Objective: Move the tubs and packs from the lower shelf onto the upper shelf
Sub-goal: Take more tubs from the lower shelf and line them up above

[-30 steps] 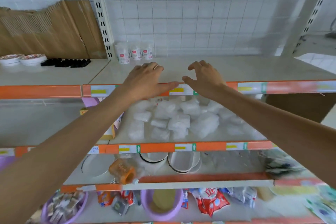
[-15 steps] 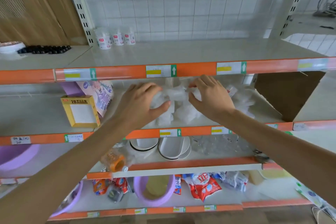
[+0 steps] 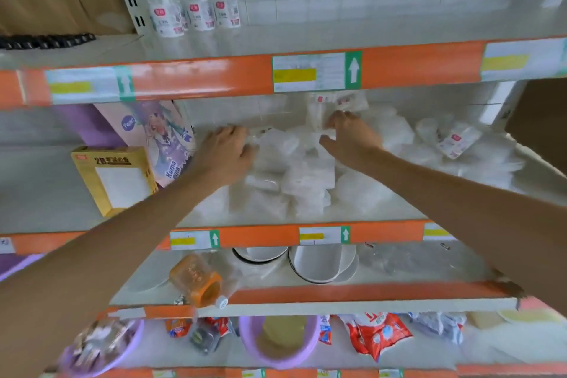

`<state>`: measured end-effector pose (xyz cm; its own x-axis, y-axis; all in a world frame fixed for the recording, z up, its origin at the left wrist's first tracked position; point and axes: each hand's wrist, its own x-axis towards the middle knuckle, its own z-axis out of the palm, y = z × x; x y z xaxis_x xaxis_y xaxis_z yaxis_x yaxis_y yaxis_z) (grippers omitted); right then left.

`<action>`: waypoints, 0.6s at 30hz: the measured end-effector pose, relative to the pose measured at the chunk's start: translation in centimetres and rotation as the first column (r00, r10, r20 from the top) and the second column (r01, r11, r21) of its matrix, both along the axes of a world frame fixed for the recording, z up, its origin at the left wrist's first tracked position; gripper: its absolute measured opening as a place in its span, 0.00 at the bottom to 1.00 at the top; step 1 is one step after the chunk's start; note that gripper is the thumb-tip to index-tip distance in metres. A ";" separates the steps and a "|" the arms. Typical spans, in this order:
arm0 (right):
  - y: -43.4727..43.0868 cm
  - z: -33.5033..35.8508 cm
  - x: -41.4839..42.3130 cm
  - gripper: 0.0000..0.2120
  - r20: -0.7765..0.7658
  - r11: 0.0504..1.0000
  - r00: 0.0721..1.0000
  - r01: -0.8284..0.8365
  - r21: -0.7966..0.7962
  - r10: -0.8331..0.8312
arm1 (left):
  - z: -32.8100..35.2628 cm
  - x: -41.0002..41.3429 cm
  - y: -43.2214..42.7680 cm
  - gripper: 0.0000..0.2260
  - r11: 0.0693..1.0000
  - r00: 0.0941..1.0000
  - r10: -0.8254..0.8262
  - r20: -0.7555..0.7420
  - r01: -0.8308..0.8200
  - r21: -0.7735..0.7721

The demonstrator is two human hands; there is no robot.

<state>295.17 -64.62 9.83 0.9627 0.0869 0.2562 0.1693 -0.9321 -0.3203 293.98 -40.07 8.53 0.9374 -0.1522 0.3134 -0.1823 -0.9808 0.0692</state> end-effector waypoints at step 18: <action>1.1 -2.9 17.4 0.26 0.327 0.939 0.945 0.122 -0.323 -0.010 | -6.0 20.2 1.8 0.25 0.994 0.956 -0.087 -0.280 0.102 0.037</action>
<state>312.58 -63.55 6.97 0.8425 0.1603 0.5144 0.1440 -0.9870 0.0717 314.14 -38.30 2.48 0.9669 -0.2532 0.0325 -0.2550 -0.9635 0.0811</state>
